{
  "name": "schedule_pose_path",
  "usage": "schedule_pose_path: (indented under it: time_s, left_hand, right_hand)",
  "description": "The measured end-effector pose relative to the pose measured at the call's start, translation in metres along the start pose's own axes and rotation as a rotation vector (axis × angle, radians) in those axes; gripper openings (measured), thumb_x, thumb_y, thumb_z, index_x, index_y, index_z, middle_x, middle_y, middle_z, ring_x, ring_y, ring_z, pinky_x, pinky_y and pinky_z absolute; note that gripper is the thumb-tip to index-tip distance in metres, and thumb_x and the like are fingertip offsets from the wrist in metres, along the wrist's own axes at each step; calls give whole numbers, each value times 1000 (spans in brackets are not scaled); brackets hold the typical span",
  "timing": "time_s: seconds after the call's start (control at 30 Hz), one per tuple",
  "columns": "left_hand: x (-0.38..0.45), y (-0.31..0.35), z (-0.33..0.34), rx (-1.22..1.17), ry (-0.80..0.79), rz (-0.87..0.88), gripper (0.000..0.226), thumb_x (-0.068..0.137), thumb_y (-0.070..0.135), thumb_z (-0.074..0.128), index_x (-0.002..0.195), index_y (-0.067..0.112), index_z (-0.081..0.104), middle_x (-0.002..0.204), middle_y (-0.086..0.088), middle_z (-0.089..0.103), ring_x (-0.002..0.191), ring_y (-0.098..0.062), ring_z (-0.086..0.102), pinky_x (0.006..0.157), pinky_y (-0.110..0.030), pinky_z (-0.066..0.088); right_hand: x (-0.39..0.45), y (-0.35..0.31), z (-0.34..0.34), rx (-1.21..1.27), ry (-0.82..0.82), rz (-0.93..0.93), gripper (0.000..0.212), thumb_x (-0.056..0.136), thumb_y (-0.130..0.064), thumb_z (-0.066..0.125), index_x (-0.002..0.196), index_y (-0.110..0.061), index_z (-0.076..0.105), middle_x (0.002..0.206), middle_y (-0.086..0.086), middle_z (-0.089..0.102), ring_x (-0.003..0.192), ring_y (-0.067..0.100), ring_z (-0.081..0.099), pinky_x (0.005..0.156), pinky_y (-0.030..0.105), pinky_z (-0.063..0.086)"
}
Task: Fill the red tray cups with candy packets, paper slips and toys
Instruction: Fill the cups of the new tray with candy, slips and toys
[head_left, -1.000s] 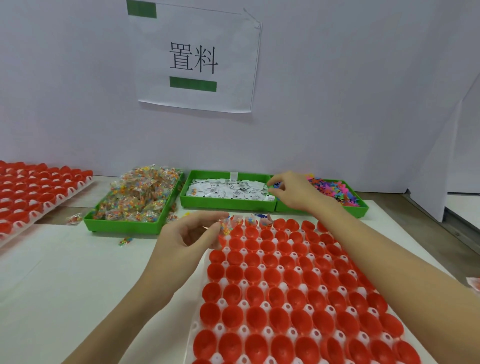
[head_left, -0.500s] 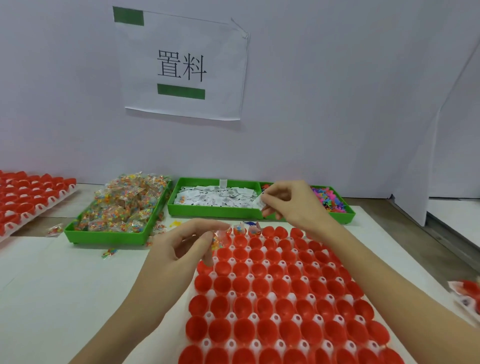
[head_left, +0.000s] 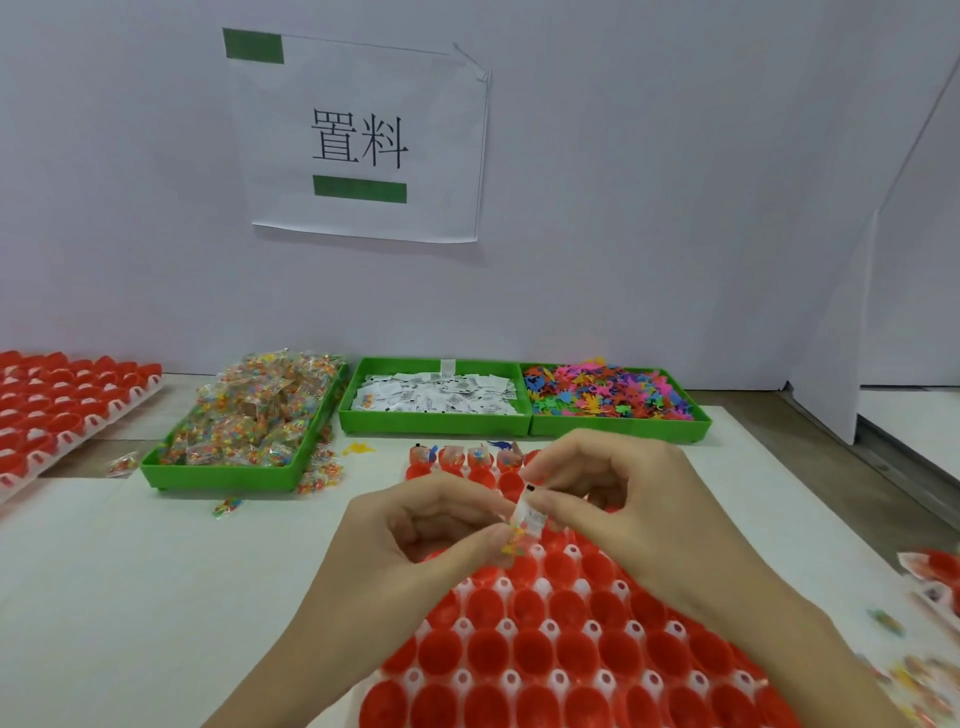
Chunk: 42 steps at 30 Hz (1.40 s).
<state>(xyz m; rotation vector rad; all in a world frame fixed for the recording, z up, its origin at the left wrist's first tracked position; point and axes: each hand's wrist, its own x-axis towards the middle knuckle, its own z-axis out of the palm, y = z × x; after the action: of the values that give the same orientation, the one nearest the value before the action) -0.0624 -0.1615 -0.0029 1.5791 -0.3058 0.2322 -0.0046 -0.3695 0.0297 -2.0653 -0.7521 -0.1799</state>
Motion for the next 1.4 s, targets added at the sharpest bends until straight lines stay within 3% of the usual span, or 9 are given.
schedule_pose_path:
  time_s: [0.1, 0.27, 0.47, 0.63, 0.73, 0.87, 1.07, 1.27, 1.4]
  left_hand:
    - [-1, -2, 1, 85, 16, 38, 21, 82, 16, 84, 100, 25, 81, 91, -6, 79, 87, -26, 76, 80, -25, 59]
    - [-1, -3, -1, 171, 58, 54, 22, 82, 17, 84, 99, 30, 80, 88, -2, 78, 85, -23, 75, 77, -22, 58]
    - [0, -1, -4, 143, 12, -35, 26, 76, 22, 89, 99, 28, 80, 87, -5, 79, 82, -21, 77, 76, -23, 60]
    - [2, -6, -2, 57, 90, -118, 21, 69, 30, 87, 90, 26, 84, 87, -6, 80, 85, -22, 77, 81, -28, 62]
    - [3, -5, -2, -17, 111, -143, 22, 66, 30, 87, 87, 23, 85, 88, -8, 80, 87, -22, 78, 79, -23, 61]
    - [4, -5, -1, -22, 111, -163, 23, 64, 30, 87, 85, 21, 84, 85, -9, 80, 82, -22, 78, 73, -19, 59]
    - [4, -6, -3, 1, 51, -207, 23, 64, 19, 90, 85, 18, 80, 85, -14, 79, 81, -24, 78, 70, -21, 59]
    - [6, -6, -7, 23, 41, -232, 23, 64, 17, 92, 83, 11, 80, 83, -17, 78, 82, -31, 78, 77, -32, 61]
    - [4, -5, -6, -7, 33, -276, 26, 63, 20, 92, 84, 12, 79, 84, -15, 78, 81, -23, 78, 74, -22, 60]
  right_hand:
    - [-4, 1, 5, 13, -68, -12, 10, 87, -22, 80, 87, -31, 76, 80, -12, 76, 78, 11, 74, 68, 19, 55]
    - [-4, 0, 7, 139, -96, 30, 8, 92, -25, 75, 88, -32, 78, 80, -4, 76, 73, 13, 72, 65, 18, 54]
    - [-8, -5, 12, 127, -91, 25, 6, 90, -32, 75, 88, -35, 79, 81, -7, 76, 74, 13, 72, 68, 29, 59]
    - [-8, -7, 10, 263, -88, 78, 6, 87, -24, 80, 91, -28, 79, 84, -2, 78, 77, 16, 76, 73, 27, 61]
    - [-9, -6, 9, 325, -108, 109, 10, 86, -19, 82, 93, -25, 77, 89, -1, 79, 83, 17, 77, 77, 27, 62]
    - [-9, -4, 10, 274, -116, 99, 11, 88, -17, 80, 94, -26, 77, 93, -3, 78, 87, 15, 76, 84, 32, 62]
    - [-10, -2, 11, 180, -87, 47, 15, 91, -16, 76, 96, -29, 79, 91, -9, 78, 87, 9, 75, 81, 24, 60]
    - [-9, 1, 10, 172, -104, 65, 12, 92, -18, 76, 98, -28, 79, 88, -7, 78, 82, 11, 76, 79, 25, 61]
    - [-3, 7, -2, 145, -57, 87, 13, 98, -17, 67, 99, -24, 78, 88, -4, 78, 81, 14, 76, 78, 27, 61]
